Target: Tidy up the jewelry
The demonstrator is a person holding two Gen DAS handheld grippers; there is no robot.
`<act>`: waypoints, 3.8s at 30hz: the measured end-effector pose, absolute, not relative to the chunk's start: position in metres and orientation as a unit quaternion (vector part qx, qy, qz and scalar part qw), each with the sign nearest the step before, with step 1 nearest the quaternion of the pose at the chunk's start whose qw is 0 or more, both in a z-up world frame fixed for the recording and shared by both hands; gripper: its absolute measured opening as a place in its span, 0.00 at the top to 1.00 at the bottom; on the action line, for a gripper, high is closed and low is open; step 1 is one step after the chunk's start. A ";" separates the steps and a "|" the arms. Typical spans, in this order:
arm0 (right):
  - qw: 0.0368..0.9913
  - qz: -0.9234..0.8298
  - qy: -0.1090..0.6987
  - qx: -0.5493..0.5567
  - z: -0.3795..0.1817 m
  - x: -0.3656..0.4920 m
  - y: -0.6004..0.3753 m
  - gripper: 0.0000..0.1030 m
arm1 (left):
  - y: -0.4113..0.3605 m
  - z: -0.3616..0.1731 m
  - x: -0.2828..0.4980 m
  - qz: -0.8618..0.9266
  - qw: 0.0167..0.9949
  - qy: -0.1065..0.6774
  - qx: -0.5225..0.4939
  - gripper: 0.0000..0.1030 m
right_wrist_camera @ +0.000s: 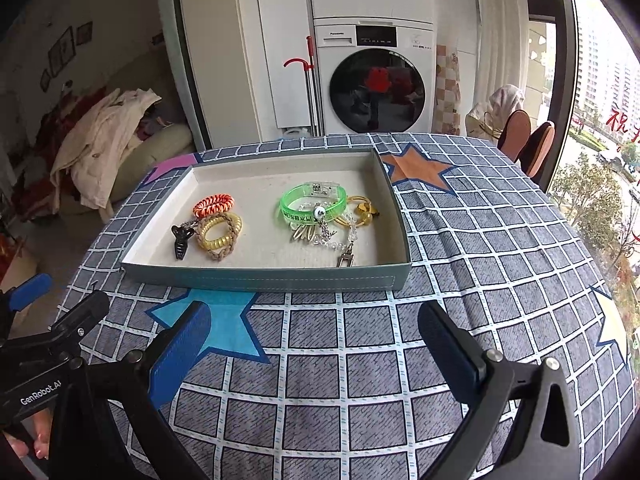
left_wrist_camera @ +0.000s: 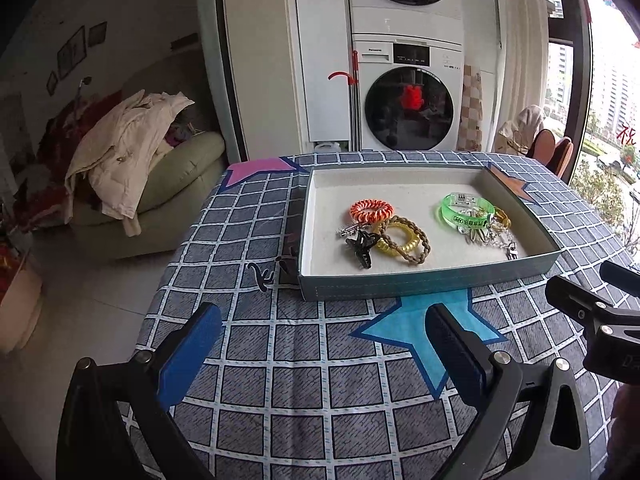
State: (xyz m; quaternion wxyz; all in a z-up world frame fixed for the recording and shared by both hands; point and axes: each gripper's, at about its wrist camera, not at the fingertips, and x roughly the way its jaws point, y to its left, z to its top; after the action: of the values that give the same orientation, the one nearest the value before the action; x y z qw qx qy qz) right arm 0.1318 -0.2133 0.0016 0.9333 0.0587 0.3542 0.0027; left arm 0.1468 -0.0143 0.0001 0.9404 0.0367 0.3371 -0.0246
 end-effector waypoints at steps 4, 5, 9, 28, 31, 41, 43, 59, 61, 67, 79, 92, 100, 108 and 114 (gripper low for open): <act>0.941 0.000 0.333 0.056 0.010 0.120 -0.212 0.00 | -0.017 0.007 0.138 -0.021 0.946 0.320 0.042 0.00; 0.943 -0.002 0.329 0.055 0.012 0.118 -0.211 0.00 | -0.017 0.009 0.136 -0.018 0.948 0.315 0.042 0.00; 0.948 -0.005 0.315 0.049 0.019 0.112 -0.210 0.00 | -0.017 0.015 0.131 -0.014 0.952 0.305 0.037 0.00; 0.953 -0.005 0.302 0.029 0.029 0.125 -0.201 0.00 | -0.014 0.013 0.149 -0.016 0.948 0.319 0.021 0.00; 0.952 -0.004 0.305 0.028 0.027 0.125 -0.199 0.00 | -0.014 0.012 0.151 -0.017 0.946 0.322 0.019 0.00; 0.950 -0.003 0.310 0.029 0.026 0.126 -0.200 0.00 | -0.013 0.008 0.152 -0.020 0.943 0.332 0.014 0.00; 0.950 -0.003 0.309 0.029 0.026 0.127 -0.200 0.00 | -0.014 0.009 0.152 -0.021 0.943 0.331 0.016 0.00; 0.950 -0.005 0.311 0.029 0.025 0.127 -0.199 0.00 | -0.014 0.009 0.152 -0.017 0.943 0.331 0.014 0.00; 0.950 -0.005 0.311 0.028 0.024 0.128 -0.199 0.00 | -0.014 0.008 0.152 -0.017 0.943 0.331 0.015 0.00; 0.950 -0.004 0.311 0.029 0.025 0.128 -0.199 0.00 | -0.013 0.008 0.153 -0.016 0.943 0.332 0.014 0.00; 0.950 -0.005 0.311 0.029 0.024 0.128 -0.199 0.00 | -0.013 0.007 0.153 -0.015 0.943 0.332 0.015 0.00; 0.950 -0.005 0.312 0.030 0.023 0.128 -0.200 0.00 | -0.013 0.006 0.153 -0.015 0.943 0.332 0.014 0.00; 0.949 -0.006 0.312 0.030 0.023 0.128 -0.199 0.00 | -0.013 0.006 0.153 -0.015 0.942 0.334 0.014 0.00; 0.950 -0.007 0.312 0.030 0.022 0.129 -0.200 0.00 | -0.013 0.006 0.153 -0.015 0.942 0.334 0.015 0.00; 0.950 -0.006 0.312 0.030 0.022 0.129 -0.200 0.00 | -0.012 0.006 0.153 -0.014 0.942 0.334 0.014 0.00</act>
State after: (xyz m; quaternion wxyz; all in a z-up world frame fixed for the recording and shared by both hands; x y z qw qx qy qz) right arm 0.1287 -0.2004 0.0225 0.9496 0.0299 0.3120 -0.0064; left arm 0.1528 -0.0125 0.0058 0.9423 0.0145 0.3341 -0.0142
